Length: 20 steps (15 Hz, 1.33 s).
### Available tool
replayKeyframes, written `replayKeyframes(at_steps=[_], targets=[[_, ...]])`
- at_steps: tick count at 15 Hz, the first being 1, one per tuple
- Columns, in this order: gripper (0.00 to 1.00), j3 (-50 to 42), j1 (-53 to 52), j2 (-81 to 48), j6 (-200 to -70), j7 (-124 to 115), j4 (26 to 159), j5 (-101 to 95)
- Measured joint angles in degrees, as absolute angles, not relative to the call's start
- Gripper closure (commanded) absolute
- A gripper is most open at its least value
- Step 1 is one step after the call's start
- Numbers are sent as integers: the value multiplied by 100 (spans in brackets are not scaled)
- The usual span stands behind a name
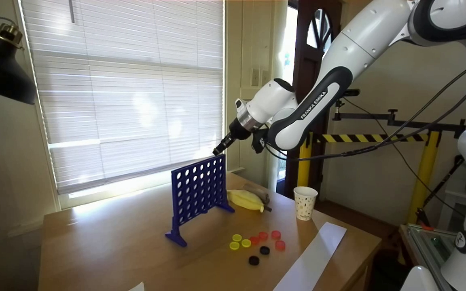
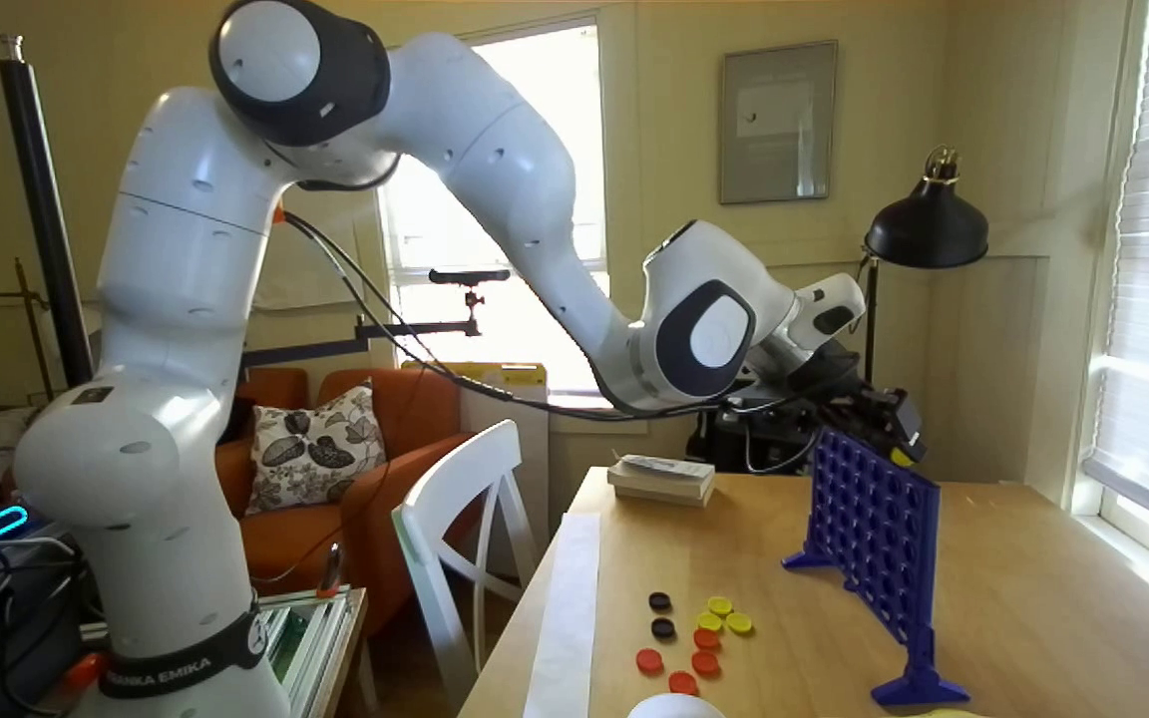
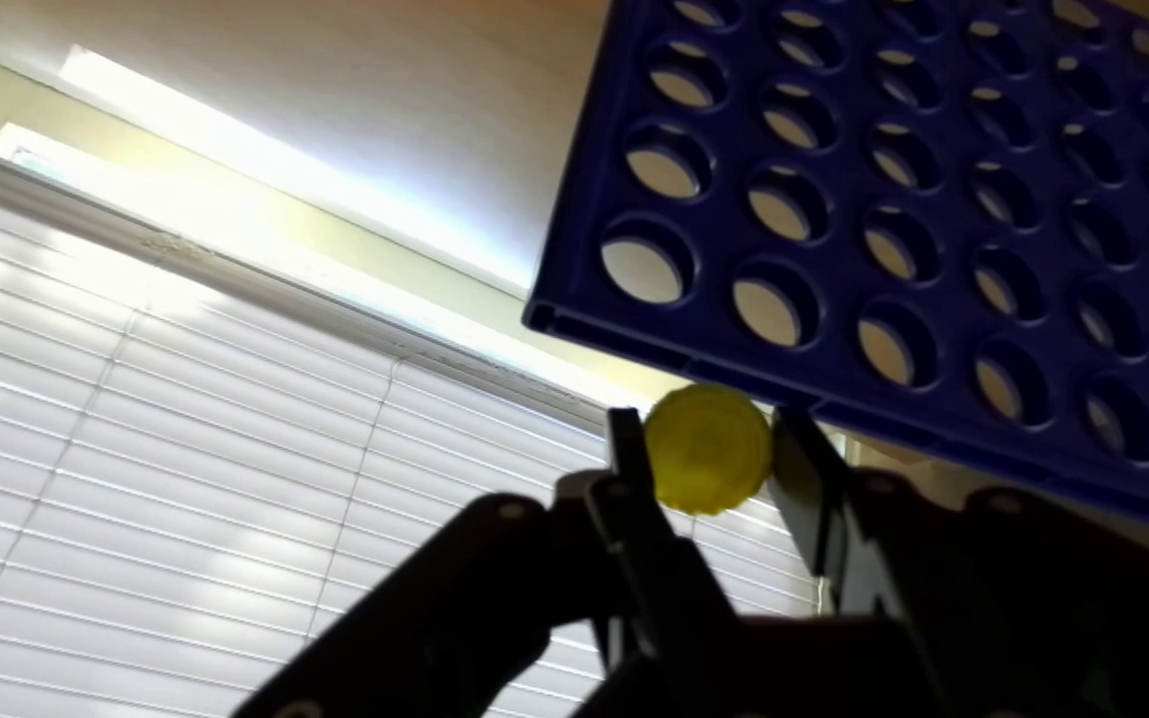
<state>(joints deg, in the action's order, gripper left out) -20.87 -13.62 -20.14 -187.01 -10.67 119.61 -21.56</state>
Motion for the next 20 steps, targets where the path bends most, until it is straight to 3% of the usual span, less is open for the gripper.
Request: replayKeyframes(at_steps=[20], targets=[[90, -2026, -1375, -2241, -18701, -1067, 11744, -2156]])
